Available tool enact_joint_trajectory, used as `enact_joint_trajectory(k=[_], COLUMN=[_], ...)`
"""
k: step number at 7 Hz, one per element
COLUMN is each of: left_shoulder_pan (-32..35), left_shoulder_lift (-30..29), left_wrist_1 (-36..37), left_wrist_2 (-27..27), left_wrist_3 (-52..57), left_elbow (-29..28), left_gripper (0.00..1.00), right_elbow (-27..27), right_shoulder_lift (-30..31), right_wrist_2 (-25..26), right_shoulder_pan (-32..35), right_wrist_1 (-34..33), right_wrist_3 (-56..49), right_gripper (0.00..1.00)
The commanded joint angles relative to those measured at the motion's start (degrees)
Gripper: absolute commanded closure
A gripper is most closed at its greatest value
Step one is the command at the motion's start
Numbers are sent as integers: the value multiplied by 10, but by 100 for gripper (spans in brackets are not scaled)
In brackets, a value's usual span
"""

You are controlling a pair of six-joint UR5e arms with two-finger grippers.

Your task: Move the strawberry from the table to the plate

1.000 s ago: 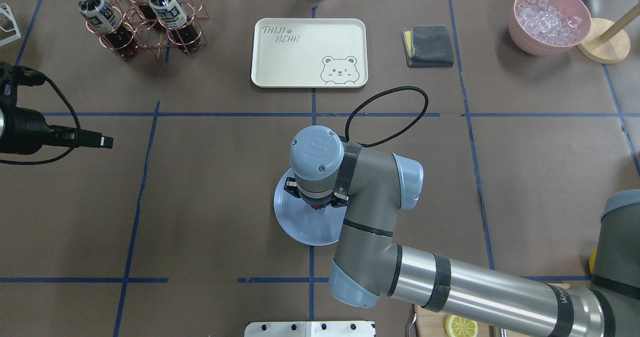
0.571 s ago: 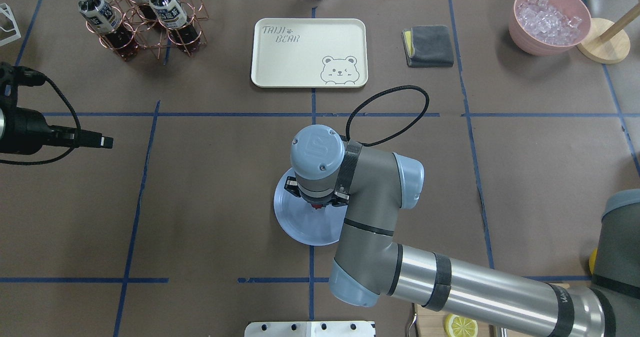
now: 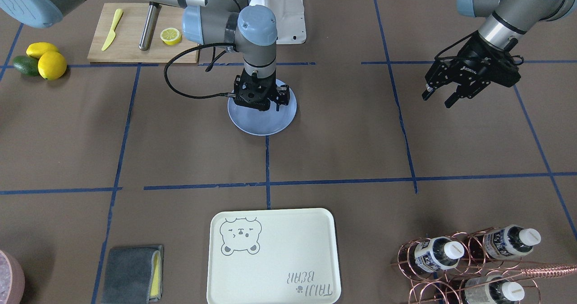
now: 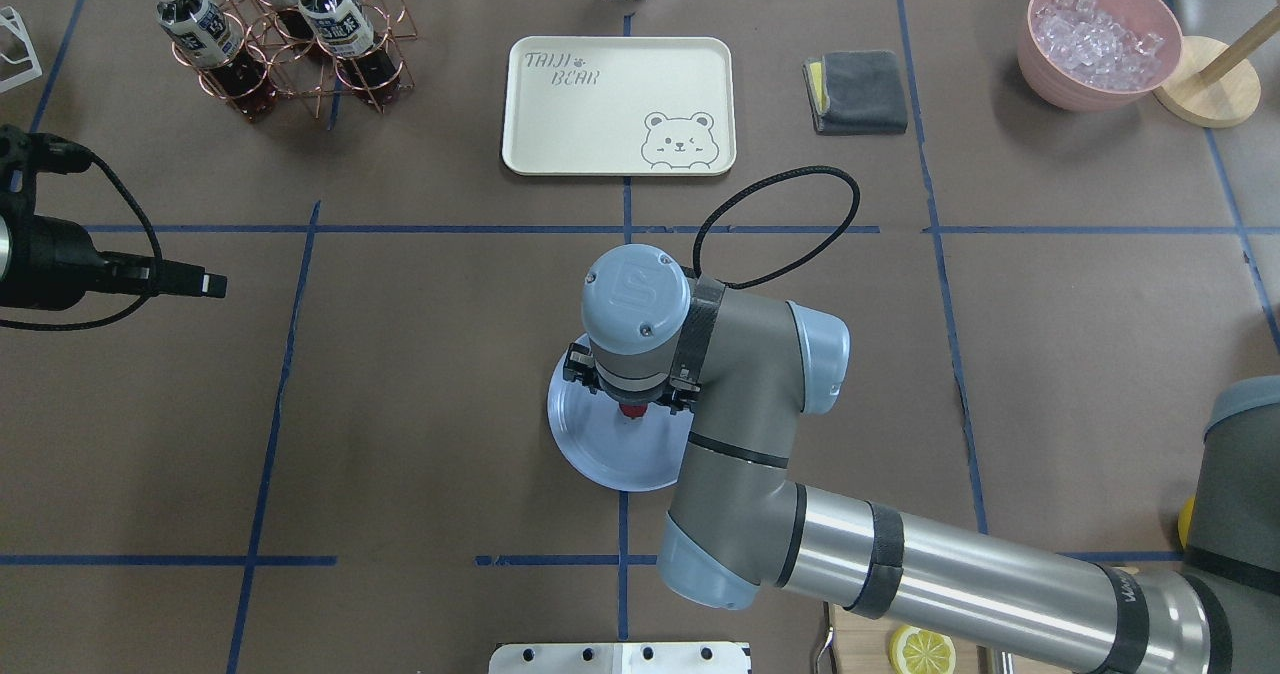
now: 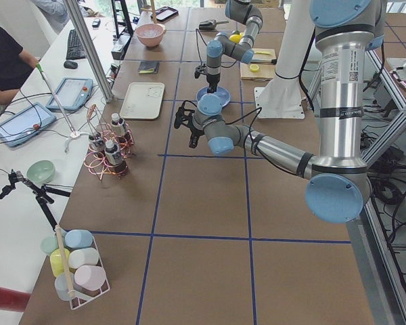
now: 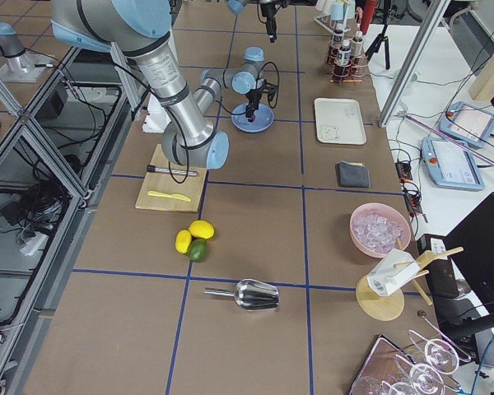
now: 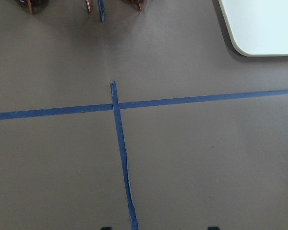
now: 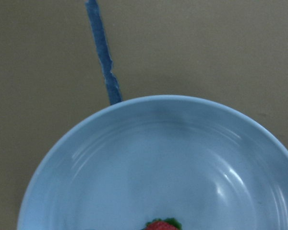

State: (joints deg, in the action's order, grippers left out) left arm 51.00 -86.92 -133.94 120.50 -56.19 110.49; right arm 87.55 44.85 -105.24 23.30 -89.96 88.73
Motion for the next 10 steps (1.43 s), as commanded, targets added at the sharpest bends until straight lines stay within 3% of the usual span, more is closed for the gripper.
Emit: enact_joint_trajectory(k=[1,3,4,5,6,7,8,10], left_shoulder_pan=[2,9,45,122,202,265,323,395], left_shoulder_lift=[6,56,95,108,106,99,58,-37], left_wrist_1=[-1,0,0,8,29,113,238,488], left_wrist_2=[1,3,19,53,90,92,92,93], left_wrist_3=[12,131,220,326,420,508,604,714], left_elbow=[0,2,0,-19,-53,-62,-62,-73], left_gripper=[27,27,27,27,27,27,27,22], right_elbow=[75,253,309,328,330,321,290,212], right_shoulder_lift=[39,199,286,347,399,449,482,530], right_wrist_2=[-48,-64,-86,-107,-142,-195,-256,-298], right_shoulder_pan=[38,73,112,162,237,327,435,591], right_wrist_1=[-4,-2,2,3,2,1,1,-5], right_wrist_3=[0,-81,-143,-215,-337,-469,-613,-865], right_gripper=[0,0,0,0,0,0,0,0])
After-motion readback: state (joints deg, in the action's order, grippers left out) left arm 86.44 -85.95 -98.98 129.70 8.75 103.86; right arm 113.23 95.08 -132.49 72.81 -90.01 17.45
